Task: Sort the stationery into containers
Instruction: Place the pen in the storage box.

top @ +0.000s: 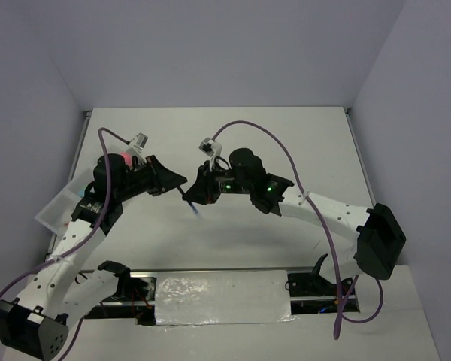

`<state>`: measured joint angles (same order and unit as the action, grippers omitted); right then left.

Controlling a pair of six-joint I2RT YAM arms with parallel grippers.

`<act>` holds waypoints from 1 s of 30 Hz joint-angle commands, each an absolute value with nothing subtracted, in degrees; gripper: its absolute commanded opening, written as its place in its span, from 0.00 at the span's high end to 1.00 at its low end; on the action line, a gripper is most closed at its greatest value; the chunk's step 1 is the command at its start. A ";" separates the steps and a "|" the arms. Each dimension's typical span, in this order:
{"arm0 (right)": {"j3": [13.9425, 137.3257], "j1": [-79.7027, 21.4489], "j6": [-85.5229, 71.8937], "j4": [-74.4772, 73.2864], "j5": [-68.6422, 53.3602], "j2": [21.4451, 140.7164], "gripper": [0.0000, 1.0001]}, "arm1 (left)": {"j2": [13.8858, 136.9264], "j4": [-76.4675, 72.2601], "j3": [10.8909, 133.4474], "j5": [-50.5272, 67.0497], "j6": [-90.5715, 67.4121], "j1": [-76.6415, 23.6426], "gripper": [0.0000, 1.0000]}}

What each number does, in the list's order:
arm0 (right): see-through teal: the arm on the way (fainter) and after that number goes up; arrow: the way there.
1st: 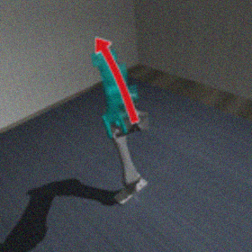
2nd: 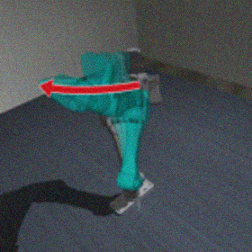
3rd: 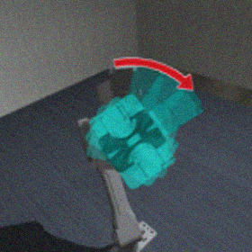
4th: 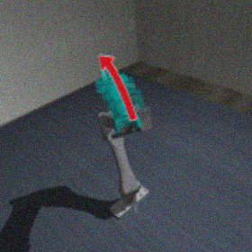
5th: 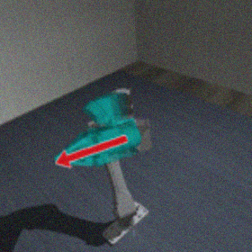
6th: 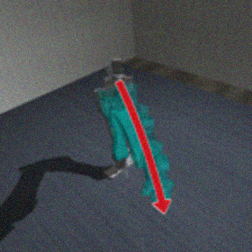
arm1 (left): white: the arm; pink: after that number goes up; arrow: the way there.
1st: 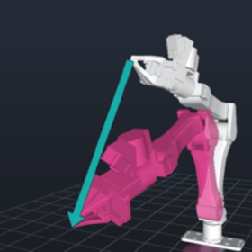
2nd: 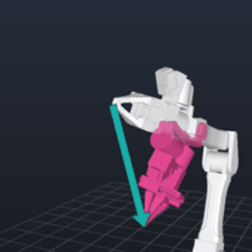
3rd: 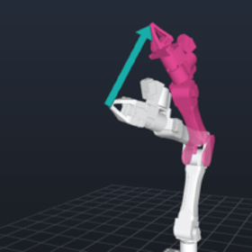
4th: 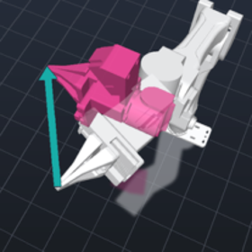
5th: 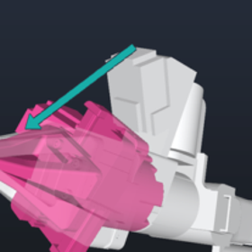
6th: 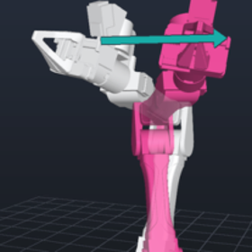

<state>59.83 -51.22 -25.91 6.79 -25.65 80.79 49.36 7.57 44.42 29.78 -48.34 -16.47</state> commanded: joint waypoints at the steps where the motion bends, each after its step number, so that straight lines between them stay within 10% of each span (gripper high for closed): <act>1: 63.99 -51.07 -25.93 10.65 -22.24 80.07 0.61 | 50.10 16.76 50.25 22.12 -45.44 -16.79 1.00; 3: 63.11 -49.84 -25.32 7.66 -17.51 78.50 0.01 | 51.76 31.18 54.99 10.44 -42.11 -16.35 1.00; 7: 58.64 -46.41 -24.09 -4.87 -2.84 68.68 0.00 | 57.82 48.40 65.90 -21.84 -40.27 -5.58 1.00; 14: 53.62 -45.18 -20.39 -16.34 5.89 52.31 0.00 | 70.03 49.91 71.53 -24.67 -34.10 29.23 1.00; 25: 50.54 -45.00 -21.88 -20.91 -4.31 38.77 0.00 | 76.46 50.19 73.48 -34.45 -40.96 34.63 1.00; 30: 52.38 -45.17 -22.50 -23.81 -4.13 35.07 0.00 | 77.25 46.33 69.26 -34.02 -41.05 34.98 0.80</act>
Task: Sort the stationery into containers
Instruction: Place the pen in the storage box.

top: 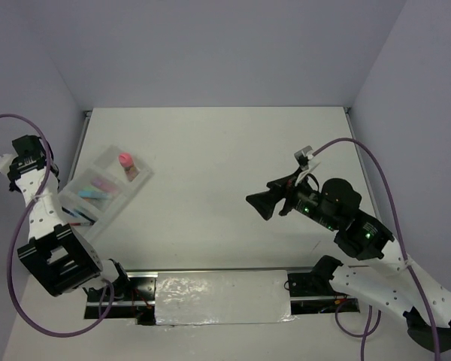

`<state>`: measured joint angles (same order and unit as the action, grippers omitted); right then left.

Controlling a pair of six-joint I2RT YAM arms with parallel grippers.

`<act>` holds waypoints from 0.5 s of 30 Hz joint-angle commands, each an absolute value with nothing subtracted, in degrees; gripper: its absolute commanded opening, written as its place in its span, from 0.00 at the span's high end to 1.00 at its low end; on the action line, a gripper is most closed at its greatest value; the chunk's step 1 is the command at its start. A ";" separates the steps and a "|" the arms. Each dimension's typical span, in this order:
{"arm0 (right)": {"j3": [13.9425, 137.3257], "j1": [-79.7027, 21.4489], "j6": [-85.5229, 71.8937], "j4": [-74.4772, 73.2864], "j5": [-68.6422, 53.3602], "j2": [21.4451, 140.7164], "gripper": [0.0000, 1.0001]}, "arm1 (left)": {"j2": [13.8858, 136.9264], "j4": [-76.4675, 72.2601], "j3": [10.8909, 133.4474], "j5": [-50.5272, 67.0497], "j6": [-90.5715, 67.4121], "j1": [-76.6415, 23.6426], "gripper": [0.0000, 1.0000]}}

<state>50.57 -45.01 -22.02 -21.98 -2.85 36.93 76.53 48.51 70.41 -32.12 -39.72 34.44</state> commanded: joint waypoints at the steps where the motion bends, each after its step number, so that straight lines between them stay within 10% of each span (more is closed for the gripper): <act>1: 52.90 -45.18 -22.41 -24.51 -4.04 34.98 0.00 | 77.69 46.14 69.00 -34.01 -41.13 34.98 0.74; 7: 54.14 -45.26 -21.88 -26.02 -5.01 35.86 0.00 | 79.19 46.23 70.31 -32.34 -41.48 35.07 0.02; 15: 57.56 -45.26 -19.87 -30.05 -2.03 35.60 0.00 | 72.53 40.53 71.98 -10.94 -30.10 24.29 0.01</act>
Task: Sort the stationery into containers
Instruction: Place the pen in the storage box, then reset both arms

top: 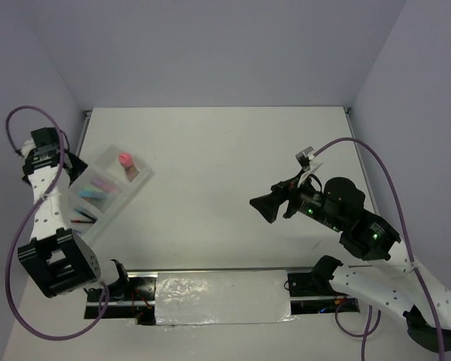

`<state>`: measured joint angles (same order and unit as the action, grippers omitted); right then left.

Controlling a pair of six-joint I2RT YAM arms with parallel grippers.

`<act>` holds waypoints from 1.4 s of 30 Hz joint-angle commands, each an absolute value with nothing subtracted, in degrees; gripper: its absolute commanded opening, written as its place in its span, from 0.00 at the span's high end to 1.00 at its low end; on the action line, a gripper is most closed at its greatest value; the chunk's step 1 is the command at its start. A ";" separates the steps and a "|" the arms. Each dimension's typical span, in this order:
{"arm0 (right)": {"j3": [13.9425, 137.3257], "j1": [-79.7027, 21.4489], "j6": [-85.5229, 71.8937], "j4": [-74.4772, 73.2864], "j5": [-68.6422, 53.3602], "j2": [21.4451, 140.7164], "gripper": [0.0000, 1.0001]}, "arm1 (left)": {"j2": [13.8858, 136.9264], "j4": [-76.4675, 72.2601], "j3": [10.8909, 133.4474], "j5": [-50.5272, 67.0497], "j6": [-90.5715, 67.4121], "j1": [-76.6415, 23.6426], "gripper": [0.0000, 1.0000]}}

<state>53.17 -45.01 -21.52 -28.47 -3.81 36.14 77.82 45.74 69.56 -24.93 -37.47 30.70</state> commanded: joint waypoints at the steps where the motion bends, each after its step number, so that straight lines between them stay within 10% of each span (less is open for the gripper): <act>1: 58.26 -45.26 -19.52 -30.84 -0.11 35.42 0.00 | 68.94 40.69 72.33 -8.38 -29.71 17.73 0.01; 8: 73.18 -45.26 -16.01 -44.09 10.97 34.37 0.00 | 48.89 46.64 77.95 -4.74 -28.13 -7.72 0.01; 18: 93.42 -45.18 -10.73 -67.05 25.84 31.39 0.00 | 27.18 62.74 78.83 -16.69 -21.18 -8.79 0.01; 42: 83.68 -45.26 -13.71 -72.69 22.85 16.52 0.00 | 18.28 66.09 74.44 -27.42 -26.19 -12.04 0.01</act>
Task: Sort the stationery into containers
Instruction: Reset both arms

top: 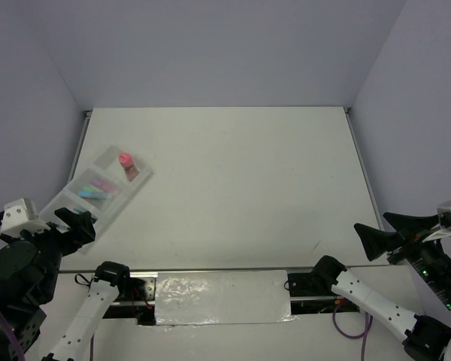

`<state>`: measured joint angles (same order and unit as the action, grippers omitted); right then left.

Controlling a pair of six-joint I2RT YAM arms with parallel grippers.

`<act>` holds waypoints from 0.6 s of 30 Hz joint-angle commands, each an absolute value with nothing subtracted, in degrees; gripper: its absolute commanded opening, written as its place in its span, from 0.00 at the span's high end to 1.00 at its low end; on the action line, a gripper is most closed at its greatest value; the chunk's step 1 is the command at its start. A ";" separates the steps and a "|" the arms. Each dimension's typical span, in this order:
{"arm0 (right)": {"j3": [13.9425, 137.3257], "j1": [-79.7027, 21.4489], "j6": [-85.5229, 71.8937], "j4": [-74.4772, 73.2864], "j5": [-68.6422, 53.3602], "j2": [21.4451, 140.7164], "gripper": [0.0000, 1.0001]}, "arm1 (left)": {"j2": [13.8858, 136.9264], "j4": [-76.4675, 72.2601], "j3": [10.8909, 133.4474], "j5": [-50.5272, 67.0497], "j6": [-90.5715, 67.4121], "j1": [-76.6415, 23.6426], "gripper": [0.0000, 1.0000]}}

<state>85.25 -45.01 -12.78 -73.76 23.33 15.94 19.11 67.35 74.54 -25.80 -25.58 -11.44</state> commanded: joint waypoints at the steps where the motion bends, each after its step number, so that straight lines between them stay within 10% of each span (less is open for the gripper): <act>1: 83.32 -45.18 -13.88 -72.25 22.94 16.35 0.00 | 18.19 66.09 74.62 -27.60 -26.45 -12.22 0.01; 18: 78.75 -45.09 -14.85 -67.50 23.91 17.49 0.00 | 18.46 66.09 75.15 -29.18 -26.72 -13.01 0.01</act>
